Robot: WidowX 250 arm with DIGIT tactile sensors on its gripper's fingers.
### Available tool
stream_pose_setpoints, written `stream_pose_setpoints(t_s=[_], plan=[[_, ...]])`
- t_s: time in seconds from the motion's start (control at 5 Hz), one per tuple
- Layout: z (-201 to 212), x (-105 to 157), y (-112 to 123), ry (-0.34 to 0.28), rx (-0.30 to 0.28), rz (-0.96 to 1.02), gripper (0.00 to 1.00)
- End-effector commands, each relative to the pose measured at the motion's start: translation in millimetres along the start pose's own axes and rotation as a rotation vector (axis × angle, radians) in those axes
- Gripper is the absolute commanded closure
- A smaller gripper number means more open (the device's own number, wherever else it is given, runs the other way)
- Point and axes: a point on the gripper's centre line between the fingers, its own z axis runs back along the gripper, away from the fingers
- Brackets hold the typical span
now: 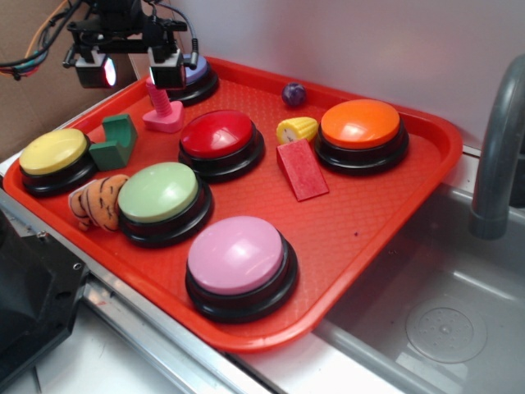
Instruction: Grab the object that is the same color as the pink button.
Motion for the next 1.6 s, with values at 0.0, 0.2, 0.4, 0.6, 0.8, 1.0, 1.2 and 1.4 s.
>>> stream_pose_setpoints(t_s=[0.0, 0.2, 0.4, 0.6, 0.8, 1.0, 1.2, 1.4], plan=[[-14, 27, 3, -0.061, -0.007, 0.011, 0.0], [-22, 30, 4, -0.056, -0.015, 0.003, 0.0], [-25, 31, 3, -0.048, -0.008, 0.008, 1.0], [-25, 30, 3, -0.05, -0.013, 0.015, 1.0], [-22, 30, 4, -0.058, -0.012, 0.016, 1.0], [-3, 29, 2, -0.072, -0.022, -0.071, 1.0], [33, 15, -8, -0.069, -0.058, -0.214, 1.0], [61, -5, -18, -0.06, -0.102, -0.345, 1.0]])
